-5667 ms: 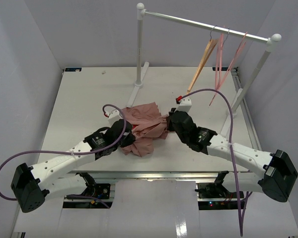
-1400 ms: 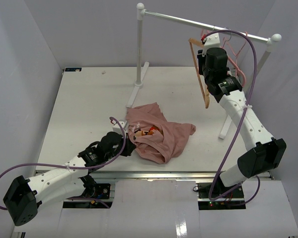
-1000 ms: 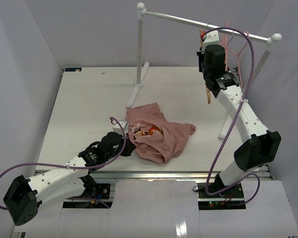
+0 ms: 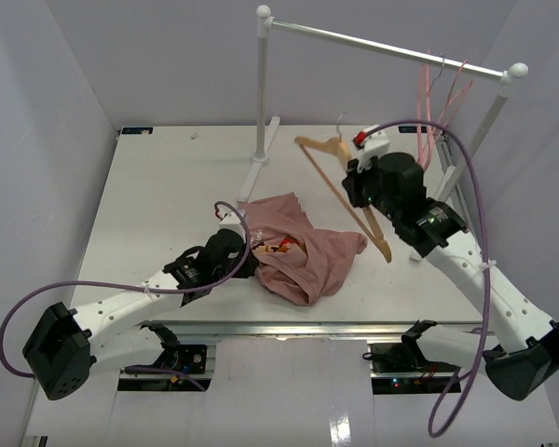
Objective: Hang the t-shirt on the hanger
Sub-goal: Pick up the hanger from the clothesline, then place the T-shirt on the hanger.
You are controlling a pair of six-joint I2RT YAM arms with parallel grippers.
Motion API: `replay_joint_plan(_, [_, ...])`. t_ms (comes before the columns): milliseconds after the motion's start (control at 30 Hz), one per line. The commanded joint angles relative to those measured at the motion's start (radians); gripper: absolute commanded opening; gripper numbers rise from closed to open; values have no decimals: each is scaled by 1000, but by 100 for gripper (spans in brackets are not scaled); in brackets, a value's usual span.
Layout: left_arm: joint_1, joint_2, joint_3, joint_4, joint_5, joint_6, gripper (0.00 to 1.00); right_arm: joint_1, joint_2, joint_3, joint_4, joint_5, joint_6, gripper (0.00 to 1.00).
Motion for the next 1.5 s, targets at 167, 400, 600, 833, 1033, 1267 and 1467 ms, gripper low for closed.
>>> replay_joint_plan(167, [104,90,189,-34,38,2,0,297,-357,-208,-113,115,92,8])
replay_joint_plan(400, [143,108,239,-56,68,20,0,296,-588,-304,-195,-35,137,8])
replay_joint_plan(600, [143,99,253,-67,82,31,0,296,-653,-338,-232,-147,157,8])
replay_joint_plan(833, [143,59,259,-79,88,42,0,297,-667,-413,-220,-241,157,8])
replay_joint_plan(1033, [143,62,271,-91,89,50,0,297,-683,-467,-185,-278,163,8])
replay_joint_plan(1267, [143,56,285,-93,99,56,0,296,-682,-480,-180,-294,169,8])
replay_joint_plan(1467, [143,53,302,-130,74,63,0,296,-691,-469,-196,-289,175,8])
